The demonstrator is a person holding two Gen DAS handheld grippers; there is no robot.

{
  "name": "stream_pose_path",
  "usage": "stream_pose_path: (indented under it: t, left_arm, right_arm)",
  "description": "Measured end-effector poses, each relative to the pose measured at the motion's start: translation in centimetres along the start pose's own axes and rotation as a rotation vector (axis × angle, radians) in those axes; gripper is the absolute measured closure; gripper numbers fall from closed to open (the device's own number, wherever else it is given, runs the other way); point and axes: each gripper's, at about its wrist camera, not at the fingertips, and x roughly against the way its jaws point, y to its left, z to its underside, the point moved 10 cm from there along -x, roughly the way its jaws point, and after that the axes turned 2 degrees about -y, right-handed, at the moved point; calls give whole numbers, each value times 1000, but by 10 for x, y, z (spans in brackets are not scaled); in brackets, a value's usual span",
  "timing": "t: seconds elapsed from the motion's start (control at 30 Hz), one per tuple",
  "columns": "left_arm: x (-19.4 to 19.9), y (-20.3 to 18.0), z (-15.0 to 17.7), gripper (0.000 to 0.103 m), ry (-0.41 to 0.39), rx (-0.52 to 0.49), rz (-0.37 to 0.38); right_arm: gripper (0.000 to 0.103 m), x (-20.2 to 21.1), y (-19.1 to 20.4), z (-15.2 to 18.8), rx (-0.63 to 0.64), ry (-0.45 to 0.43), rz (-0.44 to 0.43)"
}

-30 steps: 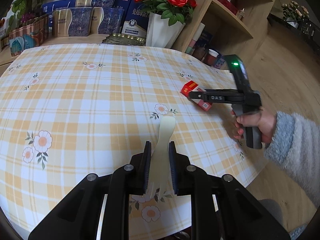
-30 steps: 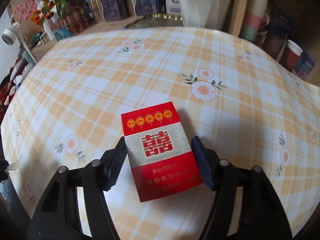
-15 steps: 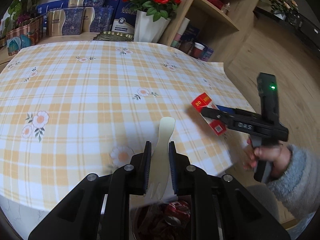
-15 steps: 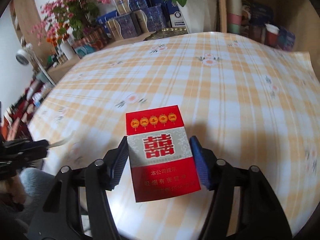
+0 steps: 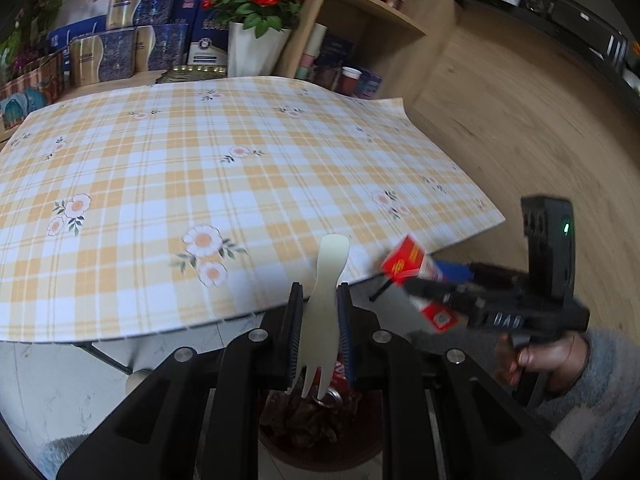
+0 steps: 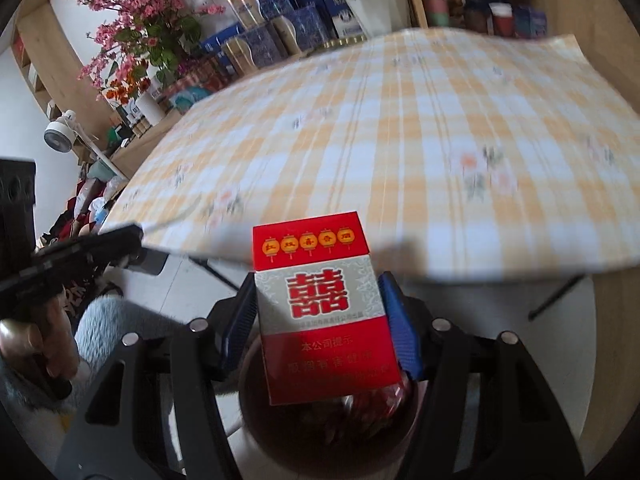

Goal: Collect trash
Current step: 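Carry the fork and cigarette box to the bin and release both tools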

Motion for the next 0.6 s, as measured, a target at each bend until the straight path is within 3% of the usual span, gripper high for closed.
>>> stream_pose_path:
  t: [0.17,0.33,0.4,0.43,0.6]
  left_arm:
    - [1,-4,14,86,11,-19,-17]
    - [3,-4,20,86,16,-14,-21]
    - [3,-4,21,86,19,-15,-25]
    - [3,-3,21,86,19,-17,-27]
    - [-1,-4,25,86,23,-80,-67]
  right_arm:
    - [42,-15,-1,45,-18,94,13]
    - [40,-24,8,57,-3,133,1]
    - [33,-25,12,54,8,127,-2]
    - [25,-24,14,51,12,116,-1]
    - [21,-10,11,25,51,20,56]
